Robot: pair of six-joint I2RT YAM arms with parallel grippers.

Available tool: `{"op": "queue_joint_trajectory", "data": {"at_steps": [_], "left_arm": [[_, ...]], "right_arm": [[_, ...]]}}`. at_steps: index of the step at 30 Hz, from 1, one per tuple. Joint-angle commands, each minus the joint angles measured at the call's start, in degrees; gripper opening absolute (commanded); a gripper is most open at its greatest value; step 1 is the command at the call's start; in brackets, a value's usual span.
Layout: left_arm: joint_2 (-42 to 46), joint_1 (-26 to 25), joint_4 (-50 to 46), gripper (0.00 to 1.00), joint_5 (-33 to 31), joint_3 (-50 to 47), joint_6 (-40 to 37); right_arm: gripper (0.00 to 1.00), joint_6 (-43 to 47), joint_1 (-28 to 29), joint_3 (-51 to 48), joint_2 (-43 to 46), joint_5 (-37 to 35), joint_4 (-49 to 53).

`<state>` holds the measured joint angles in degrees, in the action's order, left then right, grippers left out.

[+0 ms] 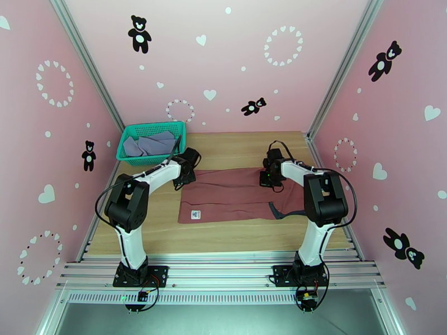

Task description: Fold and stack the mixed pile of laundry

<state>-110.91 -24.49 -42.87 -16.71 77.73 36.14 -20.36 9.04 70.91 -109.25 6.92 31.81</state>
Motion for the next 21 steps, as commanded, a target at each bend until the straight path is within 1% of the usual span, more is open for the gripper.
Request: {"op": "queue_joint_trajectory", "data": {"at_steps": [1,5,6,8,10,11,14,17,21], "left_arm": [[-2.8,0.0,0.0,0.00,0.3,-1.8,2.2],[-3.5,-0.1,0.8,0.00,1.3,-2.9,2.9],[-3.4,-0.1,0.7,0.05,1.4,-3.0,3.0],[-2.9,-0.1,-0.4,0.28,1.3,-3.1,3.0],[-2.1,-0.1,-1.5,0.45,1.2,-3.2,2.9],[-1.4,-0.1,-1.9,0.52,1.3,-3.3,2.8],[0.8,-0.1,-3.5,0.63,1.5,-3.0,2.5],[2.5,-0.1,-6.0,0.68,1.9,-0.7,1.5],[3.0,-0.1,-9.4,0.68,2.3,3.9,-0.2]], "right_arm": [[0.00,0.5,-0.3,0.9,3.0,-3.5,3.4],[0.00,0.5,-0.3,1.3,4.3,-4.0,4.6],[0.00,0.5,-0.3,1.3,4.5,-4.1,4.8],[0.00,0.3,-0.3,1.7,5.2,-3.9,5.3],[0.00,0.0,-0.3,2.1,6.1,-3.2,5.9],[0.00,-0.1,-0.3,2.5,6.6,-2.8,6.2],[0.07,-0.8,-0.3,3.8,8.1,-0.8,6.8],[0.12,-1.3,-0.2,5.7,7.4,1.8,6.5],[0.13,-2.0,-0.2,10.1,1.7,2.8,6.1]]}}
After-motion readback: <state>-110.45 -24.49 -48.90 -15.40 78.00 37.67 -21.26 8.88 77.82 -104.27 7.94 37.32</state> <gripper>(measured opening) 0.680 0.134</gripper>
